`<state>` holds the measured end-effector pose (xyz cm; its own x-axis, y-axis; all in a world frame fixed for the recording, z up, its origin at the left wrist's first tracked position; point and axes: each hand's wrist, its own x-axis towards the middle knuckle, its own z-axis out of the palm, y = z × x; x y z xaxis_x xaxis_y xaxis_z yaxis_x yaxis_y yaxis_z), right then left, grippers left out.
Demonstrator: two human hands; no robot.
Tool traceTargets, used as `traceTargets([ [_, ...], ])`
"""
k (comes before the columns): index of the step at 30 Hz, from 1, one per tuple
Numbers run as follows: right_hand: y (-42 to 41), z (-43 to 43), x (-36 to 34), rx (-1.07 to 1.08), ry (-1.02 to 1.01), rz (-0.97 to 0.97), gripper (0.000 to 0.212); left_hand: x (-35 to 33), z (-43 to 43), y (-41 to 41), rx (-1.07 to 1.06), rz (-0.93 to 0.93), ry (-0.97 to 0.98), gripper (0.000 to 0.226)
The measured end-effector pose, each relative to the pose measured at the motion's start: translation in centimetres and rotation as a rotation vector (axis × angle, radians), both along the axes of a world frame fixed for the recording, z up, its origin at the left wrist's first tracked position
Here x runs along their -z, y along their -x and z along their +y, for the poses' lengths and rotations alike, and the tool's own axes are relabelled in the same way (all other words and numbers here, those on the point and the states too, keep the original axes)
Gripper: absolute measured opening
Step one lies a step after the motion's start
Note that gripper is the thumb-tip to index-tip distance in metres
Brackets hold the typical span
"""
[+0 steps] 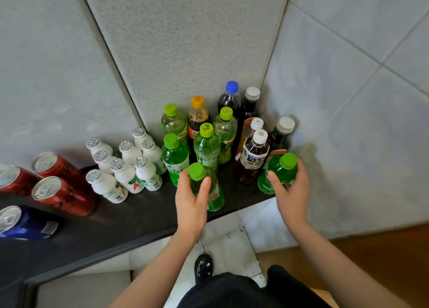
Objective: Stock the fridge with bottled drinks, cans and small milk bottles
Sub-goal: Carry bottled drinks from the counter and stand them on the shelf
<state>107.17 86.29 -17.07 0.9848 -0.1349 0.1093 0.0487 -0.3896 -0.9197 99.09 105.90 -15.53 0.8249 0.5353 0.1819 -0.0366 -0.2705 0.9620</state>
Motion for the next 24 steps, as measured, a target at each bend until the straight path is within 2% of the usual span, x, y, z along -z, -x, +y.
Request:
traceTargets([
  [3,1.5,0.0,-0.4,-0.018,-0.082,-0.040,0.044,-0.6,0.0,1.6,-0.079,-0.015,0.006,0.021],
  [7,4.2,0.4,-1.0,-0.093,-0.130,-0.031,0.033,-1.6,0.4,4.8,-0.141,-0.044,0.034,0.017],
  [11,6.5,1.3,-1.5,-0.252,-0.170,0.027,0.028,-1.9,0.7,8.8,-0.248,-0.026,0.117,0.016],
  [16,10.0,2.8,-1.0,-0.579,-0.163,0.073,0.034,-0.9,-0.2,16.5,-0.456,0.019,0.167,0.016],
  [21,15.3,5.3,1.2,-0.895,-0.115,0.155,0.044,1.6,-3.5,26.5,-0.776,0.075,0.248,0.019],
  [24,19.4,7.3,2.2,-1.091,-0.087,0.268,0.035,2.7,-6.6,32.9,-1.041,0.104,0.305,0.019],
])
